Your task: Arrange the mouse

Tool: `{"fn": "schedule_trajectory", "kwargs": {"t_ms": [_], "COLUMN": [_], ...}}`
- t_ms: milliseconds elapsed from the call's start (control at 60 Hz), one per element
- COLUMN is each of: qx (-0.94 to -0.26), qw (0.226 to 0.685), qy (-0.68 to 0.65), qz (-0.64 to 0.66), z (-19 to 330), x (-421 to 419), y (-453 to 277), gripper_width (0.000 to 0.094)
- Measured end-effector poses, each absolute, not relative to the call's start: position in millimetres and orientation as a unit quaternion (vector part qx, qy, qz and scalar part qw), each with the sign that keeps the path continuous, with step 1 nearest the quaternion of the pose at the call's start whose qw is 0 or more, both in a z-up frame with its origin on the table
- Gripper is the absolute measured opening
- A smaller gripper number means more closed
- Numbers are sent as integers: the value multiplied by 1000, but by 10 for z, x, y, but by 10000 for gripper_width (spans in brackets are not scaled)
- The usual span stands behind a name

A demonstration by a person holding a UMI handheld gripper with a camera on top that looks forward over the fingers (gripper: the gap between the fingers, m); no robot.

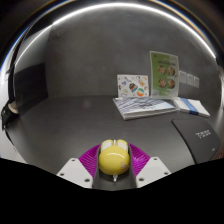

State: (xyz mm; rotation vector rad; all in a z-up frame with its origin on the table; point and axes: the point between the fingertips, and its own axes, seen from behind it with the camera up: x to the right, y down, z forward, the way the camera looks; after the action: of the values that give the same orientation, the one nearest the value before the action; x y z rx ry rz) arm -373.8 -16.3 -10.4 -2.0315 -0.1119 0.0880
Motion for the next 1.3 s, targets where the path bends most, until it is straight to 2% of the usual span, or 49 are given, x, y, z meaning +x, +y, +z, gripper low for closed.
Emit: {"fn": "schedule_trajectory", "kwargs": {"t_ms": [50,100,167,217,317,400,433,483,600,700,850,900,967,983,1000,1017,1050,1150,1183,1300], "qx": [-855,-848,-825,-804,-762,-748,-751,-764,-817,-847,-872,-883,-877,-879,-880,-880,-881,-882,-879,-873], "qw": [512,520,556,587,644,661,657,642,574,531,490,470,479,477,475,474,473,470,475,484], "qy": [-53,-64,-79,-82,-68,-38,-22,7,30,16,-12,-11,-15,-16,-15,-13,-1,31,36,51], "qz": [65,81,62,53,6,-51,-60,-64,-48,-25,-9,-5,-11,-11,-11,-10,-8,-6,-5,-6], "z": [-45,144,646,1150,2036,2331,2304,2079,1106,538,100,-47,-50,-44,-64,-72,-73,-9,51,280], "x": [-3860,-3908,-3757,-3574,-2738,-1757,-1399,-925,-297,-247,-245,-258,-258,-264,-270,-272,-257,-194,-193,-159], "y": [-210,-275,-265,-277,-258,-274,-236,-197,-45,81,112,80,102,96,89,86,74,-53,-117,-459], "gripper_width": [407,400,400,400,396,394,394,393,394,394,398,430,470,491,556,527,570,895,842,844]}}
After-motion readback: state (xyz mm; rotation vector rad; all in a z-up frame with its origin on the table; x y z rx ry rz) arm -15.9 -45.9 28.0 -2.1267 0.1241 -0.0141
